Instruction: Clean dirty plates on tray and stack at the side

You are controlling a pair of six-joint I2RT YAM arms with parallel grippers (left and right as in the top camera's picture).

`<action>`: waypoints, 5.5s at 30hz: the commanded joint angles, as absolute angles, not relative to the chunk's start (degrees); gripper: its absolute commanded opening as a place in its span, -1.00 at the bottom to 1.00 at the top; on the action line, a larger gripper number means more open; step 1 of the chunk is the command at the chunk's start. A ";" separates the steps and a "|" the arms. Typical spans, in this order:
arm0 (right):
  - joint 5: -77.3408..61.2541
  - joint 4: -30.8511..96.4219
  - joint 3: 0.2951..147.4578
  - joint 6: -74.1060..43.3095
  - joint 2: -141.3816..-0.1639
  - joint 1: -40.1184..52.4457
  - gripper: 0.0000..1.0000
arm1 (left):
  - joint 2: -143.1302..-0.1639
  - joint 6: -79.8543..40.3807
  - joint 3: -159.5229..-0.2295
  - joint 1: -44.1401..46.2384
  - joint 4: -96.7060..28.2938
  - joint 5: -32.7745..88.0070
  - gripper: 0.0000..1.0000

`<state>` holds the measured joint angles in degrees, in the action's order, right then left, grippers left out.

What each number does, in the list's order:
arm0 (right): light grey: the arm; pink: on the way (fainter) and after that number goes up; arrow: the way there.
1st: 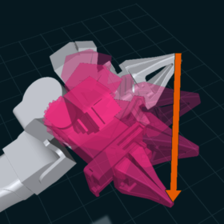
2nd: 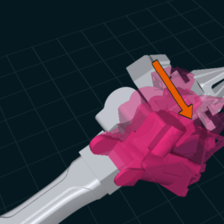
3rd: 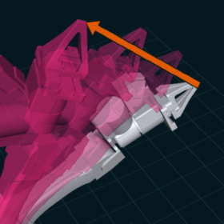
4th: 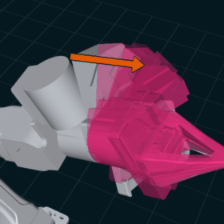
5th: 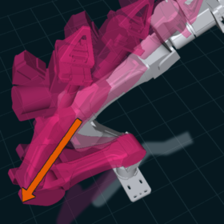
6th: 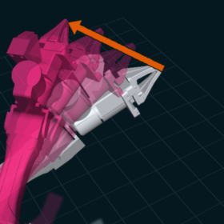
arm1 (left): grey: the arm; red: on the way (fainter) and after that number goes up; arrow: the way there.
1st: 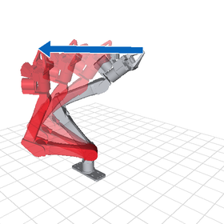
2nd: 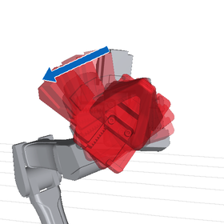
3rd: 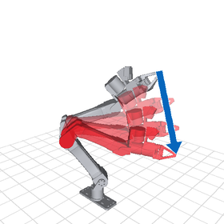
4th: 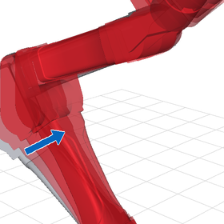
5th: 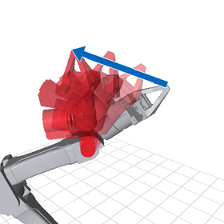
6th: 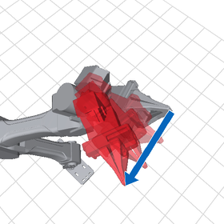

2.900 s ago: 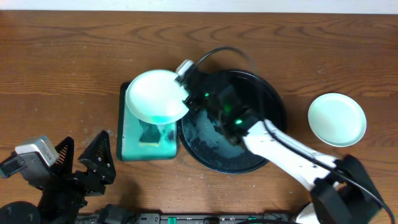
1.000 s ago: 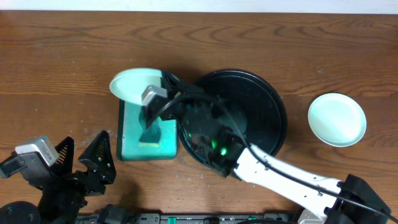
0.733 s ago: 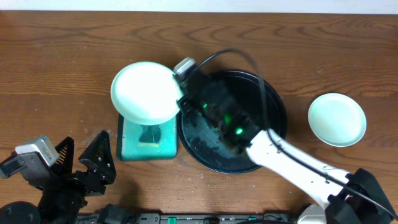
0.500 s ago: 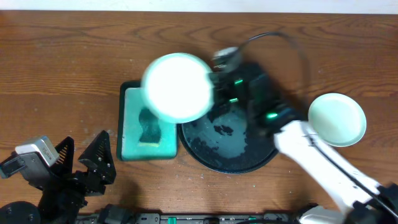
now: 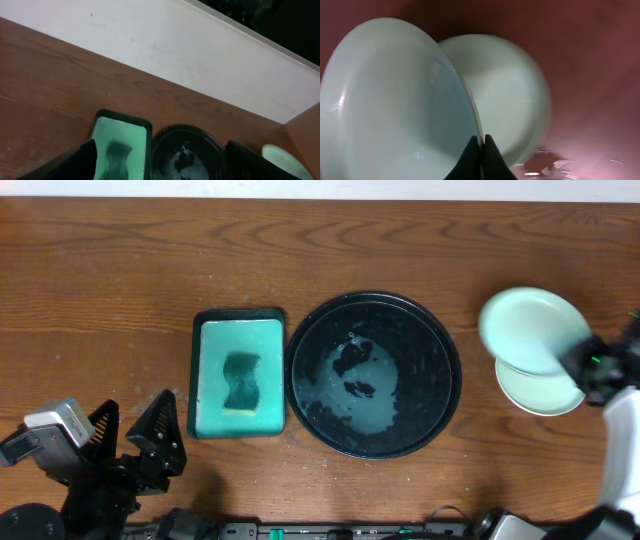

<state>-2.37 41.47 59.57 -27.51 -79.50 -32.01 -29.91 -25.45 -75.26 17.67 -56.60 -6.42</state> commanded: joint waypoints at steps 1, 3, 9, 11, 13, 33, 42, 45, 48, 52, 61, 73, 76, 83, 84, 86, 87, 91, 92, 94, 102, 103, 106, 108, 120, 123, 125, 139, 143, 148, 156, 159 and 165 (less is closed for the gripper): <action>-1.98 43.24 59.92 -27.97 -84.99 -37.74 -0.97 | -29.74 -25.32 -75.61 17.37 -56.58 -7.11 0.63; -1.26 44.07 59.92 -26.28 -87.42 -37.93 -0.98 | -29.74 -25.32 -75.61 17.37 -56.58 -7.11 0.63; -10.92 43.94 60.40 -20.62 -87.99 -37.60 -0.05 | -29.74 -25.32 -75.61 17.37 -56.58 -7.11 0.63; -22.48 43.97 61.04 -17.34 -85.69 -36.86 0.00 | -29.74 -25.32 -75.61 17.37 -56.58 -7.11 0.63; -33.12 43.94 61.28 -14.37 -82.48 -35.59 0.01 | -29.74 -25.32 -75.61 17.37 -56.58 -7.11 0.63; -49.17 51.20 61.21 -4.23 -55.90 -8.88 0.99 | -29.74 -25.32 -75.61 17.37 -56.58 -7.11 0.64; -27.24 39.48 52.16 2.04 -42.15 -1.78 0.98 | -29.74 -25.32 -75.61 17.37 -56.58 -7.11 0.63; -19.35 37.74 45.95 2.04 -35.18 2.96 0.99 | -29.74 -25.32 -75.61 17.37 -56.60 -7.11 0.63; -14.41 35.64 39.24 2.02 -27.22 5.32 0.99 | -29.74 -25.32 -75.61 17.37 -56.58 -7.11 0.63; -13.32 29.54 28.40 2.90 -15.55 5.30 0.99 | -29.74 -25.32 -75.61 17.37 -56.58 -7.11 0.63; -13.58 13.72 8.10 2.81 -0.51 5.48 0.99 | -29.74 -25.32 -75.61 17.37 -56.58 -7.11 0.63; -13.58 3.01 0.30 1.78 -0.27 5.72 0.99 | -29.74 -25.32 -75.61 17.37 -56.58 -7.11 0.63; -13.58 2.98 0.32 1.78 -0.27 5.72 0.98 | -29.74 -25.32 -75.61 17.37 -56.58 -7.11 0.63; -13.58 3.01 0.32 1.78 -0.30 5.72 0.99 | -29.74 -25.32 -75.61 17.37 -56.58 -7.11 0.64; -13.58 3.01 0.32 1.78 -0.30 5.72 0.99 | -29.74 -25.32 -75.61 17.37 -56.58 -7.11 0.63; -13.58 3.01 0.32 1.78 -0.30 5.72 0.98 | -29.76 -25.32 -75.61 17.37 -56.58 -7.11 0.63; -13.58 3.01 0.32 1.78 -0.30 5.72 0.99 | -29.74 -25.32 -75.61 17.37 -56.58 -7.11 0.63; -13.58 3.01 0.32 1.78 -0.30 5.72 0.99 | -29.74 -25.32 -75.61 17.37 -56.58 -7.11 0.64; -13.58 3.01 0.32 1.78 -0.27 5.72 0.99 | -29.74 -25.32 -75.61 17.37 -56.60 -7.11 0.63; -13.58 3.01 0.32 1.78 -0.27 5.72 0.99 | -29.74 -25.32 -75.61 17.37 -56.58 -7.11 0.63; -13.58 3.01 0.32 1.78 -0.30 5.72 0.98 | -29.67 -23.59 -74.72 14.94 -56.82 -9.28 0.63; -13.58 3.01 0.32 1.78 -0.30 5.72 0.98 | -29.65 -23.57 -74.15 13.39 -56.82 -9.28 0.63; -13.58 3.01 0.32 1.78 -0.30 5.72 0.98 | -29.54 -23.59 -71.66 7.27 -57.19 -9.28 0.63; -13.58 3.01 0.32 1.78 -0.30 5.72 0.98 | -29.04 -23.77 -69.38 2.11 -56.88 -9.28 0.63; -13.58 3.01 0.32 1.78 -0.30 5.72 0.99 | -8.27 -23.79 -37.15 -6.17 -32.03 -7.77 0.63; -13.58 3.01 0.32 1.78 -0.30 5.72 0.98 | -4.60 -23.79 -32.14 -3.90 -30.20 -7.77 0.63; -13.58 3.01 0.32 1.78 -0.30 5.72 0.99 | -1.34 -23.81 -28.69 -2.50 -28.95 -7.77 0.63; -13.58 3.01 0.32 1.78 -0.30 5.72 0.98 | -0.10 -24.03 -13.56 -2.04 -16.67 -7.94 0.64; -13.58 3.01 0.32 1.78 -0.30 5.72 0.99 | -0.10 -24.27 -11.09 -2.04 -15.90 -7.94 0.63; -13.58 3.01 0.32 1.78 -0.30 5.72 0.99 | -0.10 -24.25 -8.32 -2.04 -15.05 -7.97 0.64; -13.58 3.01 0.32 1.78 -0.30 5.72 0.98 | -0.10 -24.23 -4.01 -2.04 -12.69 -8.01 0.64; -13.58 3.01 0.32 1.78 -0.30 5.72 0.98 | -0.10 -24.23 -3.97 -2.04 -12.67 -7.99 0.63; -13.58 3.01 0.32 1.78 -0.30 5.72 0.99 | -0.12 -24.23 -3.97 -2.04 -12.71 -7.99 0.63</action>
